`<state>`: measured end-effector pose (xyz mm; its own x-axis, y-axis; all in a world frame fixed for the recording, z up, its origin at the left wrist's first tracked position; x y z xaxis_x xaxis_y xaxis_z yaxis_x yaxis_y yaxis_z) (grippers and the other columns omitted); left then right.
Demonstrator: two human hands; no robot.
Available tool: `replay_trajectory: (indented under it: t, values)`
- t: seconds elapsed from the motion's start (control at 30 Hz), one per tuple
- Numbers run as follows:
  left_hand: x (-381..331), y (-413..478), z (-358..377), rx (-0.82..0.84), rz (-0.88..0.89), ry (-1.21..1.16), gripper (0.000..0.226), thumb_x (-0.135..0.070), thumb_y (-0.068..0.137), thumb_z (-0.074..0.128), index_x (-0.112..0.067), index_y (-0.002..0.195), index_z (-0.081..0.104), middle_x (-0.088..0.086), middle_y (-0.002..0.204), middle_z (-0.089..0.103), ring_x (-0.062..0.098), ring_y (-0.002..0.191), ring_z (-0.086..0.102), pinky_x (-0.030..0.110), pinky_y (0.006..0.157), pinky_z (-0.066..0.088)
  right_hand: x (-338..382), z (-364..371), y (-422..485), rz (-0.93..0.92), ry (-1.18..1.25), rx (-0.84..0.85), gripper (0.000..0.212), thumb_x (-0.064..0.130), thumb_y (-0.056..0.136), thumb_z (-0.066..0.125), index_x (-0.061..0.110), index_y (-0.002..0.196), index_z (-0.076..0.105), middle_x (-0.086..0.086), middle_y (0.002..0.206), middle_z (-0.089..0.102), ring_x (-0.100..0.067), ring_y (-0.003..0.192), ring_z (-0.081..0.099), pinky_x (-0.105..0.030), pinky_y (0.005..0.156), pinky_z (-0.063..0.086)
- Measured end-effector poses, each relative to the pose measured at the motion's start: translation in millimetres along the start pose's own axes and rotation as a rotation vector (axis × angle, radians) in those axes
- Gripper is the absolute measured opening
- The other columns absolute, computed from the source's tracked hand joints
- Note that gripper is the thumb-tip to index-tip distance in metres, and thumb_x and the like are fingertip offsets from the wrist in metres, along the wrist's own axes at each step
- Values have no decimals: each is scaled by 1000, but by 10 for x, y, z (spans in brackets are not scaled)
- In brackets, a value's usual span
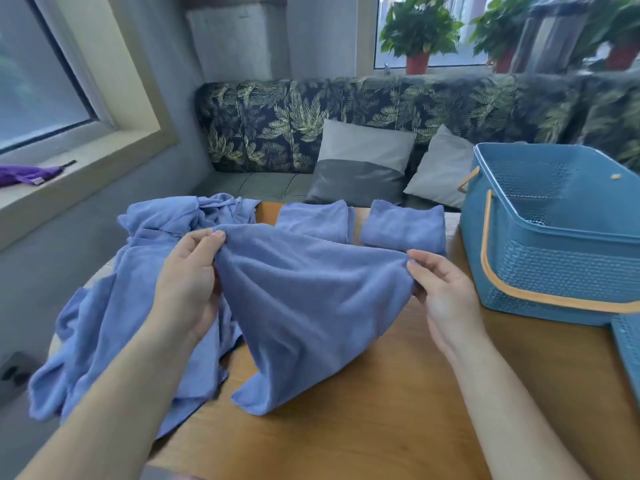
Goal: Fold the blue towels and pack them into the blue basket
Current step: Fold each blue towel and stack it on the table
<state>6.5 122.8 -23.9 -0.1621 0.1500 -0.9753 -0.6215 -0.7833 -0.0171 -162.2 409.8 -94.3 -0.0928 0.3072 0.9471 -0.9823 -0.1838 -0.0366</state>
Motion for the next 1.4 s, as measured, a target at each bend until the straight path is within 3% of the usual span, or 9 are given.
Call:
replay_trajectory:
  t: [0.13,0.23,0.4,0.53,0.67,0.93,1.1,1.2,1.4]
  values:
    - [-88,176,-177,59,-17,126,6,-15,98,59,-15,96,65,6,89,68,15,75,60,30,70,47,255,-23,-132,77,-127,73,19,-2,94,61,13,100,70,-1,80,67,-8,64,59,-21,56,46]
    - [-82,249,-237,90,-72,221,18,-16,82,67,-16,100,62,10,89,61,20,72,55,34,62,43,289,-32,-322,330,-190,244,31,-11,92,52,5,112,69,-13,90,72,-17,64,61,-28,56,48]
    - [85,108,-216,188,-202,365,26,5,85,48,-15,89,64,5,80,59,19,68,49,28,57,36,67,-95,-793,636,-276,365,48,-17,87,38,1,120,68,-18,115,74,-28,97,72,-35,76,57]
    - [67,-66,-264,257,-217,392,37,4,85,48,-15,101,76,7,97,74,22,86,65,31,69,50,160,-66,-913,469,-279,253,24,3,95,59,4,113,74,-14,115,75,-28,107,70,-45,96,53]
    - [-378,-36,-277,291,-98,297,16,-10,92,66,-11,105,76,13,107,75,27,104,69,43,98,52,739,183,-902,193,-233,184,20,7,95,64,13,109,76,-8,107,76,-20,93,69,-30,71,55]
    - [-1729,93,-203,257,277,385,18,-19,98,61,-28,97,76,8,105,75,21,82,62,41,76,54,2238,604,-971,-192,-217,168,22,0,90,63,13,97,80,-13,108,74,-22,98,63,-31,85,47]
    - [-2378,-132,-75,214,517,439,27,-20,103,54,-34,92,74,-11,71,67,7,47,42,14,42,36,2694,709,-1085,-207,-215,250,45,-12,87,50,13,115,75,-10,115,72,-25,97,62,-33,85,48]
    - [-2550,-236,-27,209,549,438,26,-21,104,50,-29,98,74,-9,82,67,7,63,50,14,51,38,2779,730,-1156,-196,-235,321,53,-10,84,47,19,119,75,-5,124,71,-22,100,62,-35,90,44]
    - [-2539,-309,9,311,381,281,21,-15,101,56,-20,102,76,2,104,72,18,89,59,32,76,45,2904,610,-1179,-273,-66,235,19,5,93,65,14,107,74,-2,99,75,-18,91,66,-29,86,52]
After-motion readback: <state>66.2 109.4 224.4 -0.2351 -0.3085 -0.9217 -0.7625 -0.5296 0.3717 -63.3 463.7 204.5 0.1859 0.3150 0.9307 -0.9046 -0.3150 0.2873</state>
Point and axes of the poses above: each hand's wrist, its own y-axis towards the middle knuckle, its own z-axis out of the palm, x = y × z, the point moved 5 cm from there along y, towards the middle knuckle
